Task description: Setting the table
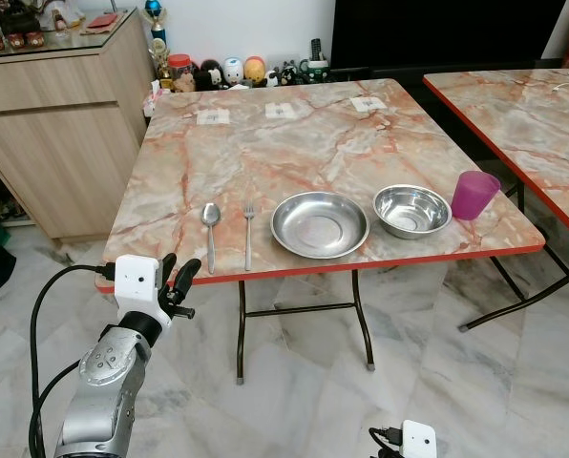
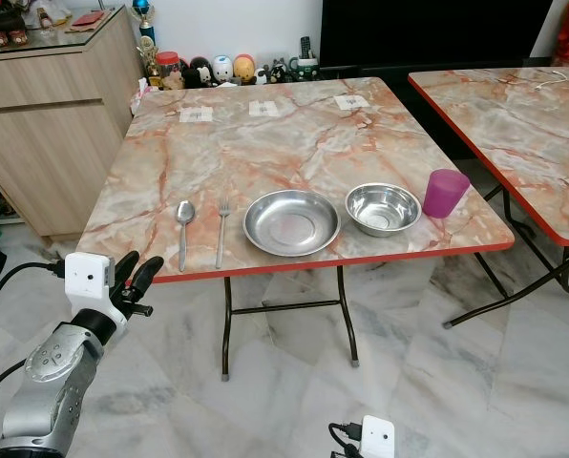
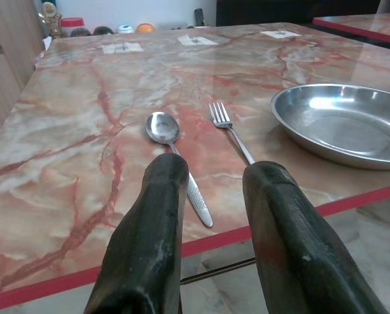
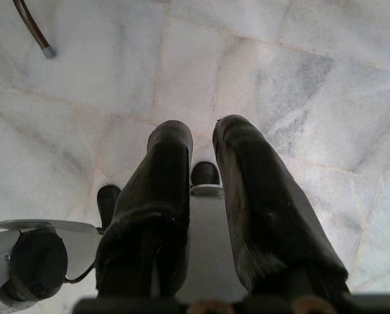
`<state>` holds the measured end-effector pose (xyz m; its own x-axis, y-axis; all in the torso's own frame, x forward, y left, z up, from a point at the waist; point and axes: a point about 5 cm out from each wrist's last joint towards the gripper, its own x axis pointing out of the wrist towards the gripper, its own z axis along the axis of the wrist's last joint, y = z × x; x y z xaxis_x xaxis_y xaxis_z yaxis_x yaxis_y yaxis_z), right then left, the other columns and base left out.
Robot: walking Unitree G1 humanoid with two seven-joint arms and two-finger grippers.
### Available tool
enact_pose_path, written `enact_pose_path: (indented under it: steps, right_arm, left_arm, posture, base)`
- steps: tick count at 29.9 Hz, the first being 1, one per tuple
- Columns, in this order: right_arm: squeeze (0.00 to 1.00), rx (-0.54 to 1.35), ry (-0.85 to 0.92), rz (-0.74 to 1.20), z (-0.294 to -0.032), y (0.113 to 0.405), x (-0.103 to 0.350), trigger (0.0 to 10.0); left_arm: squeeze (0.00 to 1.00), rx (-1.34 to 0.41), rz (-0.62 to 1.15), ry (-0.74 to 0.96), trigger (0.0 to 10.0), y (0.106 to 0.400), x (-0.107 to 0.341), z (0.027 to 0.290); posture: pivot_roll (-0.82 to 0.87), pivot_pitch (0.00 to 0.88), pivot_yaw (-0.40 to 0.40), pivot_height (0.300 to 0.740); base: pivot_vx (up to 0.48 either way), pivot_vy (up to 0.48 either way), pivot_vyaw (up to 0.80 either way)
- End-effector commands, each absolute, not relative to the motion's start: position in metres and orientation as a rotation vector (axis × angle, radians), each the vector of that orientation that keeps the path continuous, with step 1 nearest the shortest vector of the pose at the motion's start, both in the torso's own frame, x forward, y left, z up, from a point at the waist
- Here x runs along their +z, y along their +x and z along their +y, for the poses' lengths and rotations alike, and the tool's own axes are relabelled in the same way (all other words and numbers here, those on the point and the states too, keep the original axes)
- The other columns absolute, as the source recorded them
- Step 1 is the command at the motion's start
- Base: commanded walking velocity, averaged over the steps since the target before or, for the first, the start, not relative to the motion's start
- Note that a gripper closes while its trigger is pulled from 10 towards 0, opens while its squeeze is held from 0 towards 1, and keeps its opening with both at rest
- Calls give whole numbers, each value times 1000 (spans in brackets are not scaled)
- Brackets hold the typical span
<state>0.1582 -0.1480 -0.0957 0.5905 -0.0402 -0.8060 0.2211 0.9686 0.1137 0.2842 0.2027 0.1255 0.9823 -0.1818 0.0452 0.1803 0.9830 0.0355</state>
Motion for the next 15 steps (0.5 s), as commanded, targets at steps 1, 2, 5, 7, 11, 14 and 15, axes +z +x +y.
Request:
enact_pose_path:
  steps: [1,2,5,7,11,14,15]
  right_arm:
    - [0,-153,210,939,-146,156,-97,10000]
    - [0,-159,213,941,-146,155,-97,10000]
    - [0,-159,208,941,-147,154,-97,10000]
    - [0,-149,200,939,-147,155,-97,10000]
    - [0,-121,178,933,-146,156,-96,10000]
    - [0,-122,179,933,-146,156,-96,10000]
    - [0,-115,173,935,-146,156,-96,10000]
  left_arm:
    - [0,-171,-28,33,10000,285,124,206]
    - [0,-166,-30,29,10000,285,126,207]
    - [0,-161,-35,27,10000,286,127,208]
    - [0,-160,-36,27,10000,286,127,208]
    - [0,-162,-32,26,10000,285,125,208]
    - [0,-163,-31,25,10000,284,125,207]
    - [0,-165,-32,24,10000,284,125,206]
  posture:
    - [157,0,16,740]
    - [162,0,13,740]
    - [167,0,8,740]
    - [167,0,8,740]
    - [167,0,8,740]
    - [167,0,8,740]
    - [166,0,6,740]
  base:
    - [274,0,0]
    - [296,0,0]
    - [303,0,0]
    - [308,0,0]
    - [311,0,0]
    - [310,0,0]
    - [311,0,0]
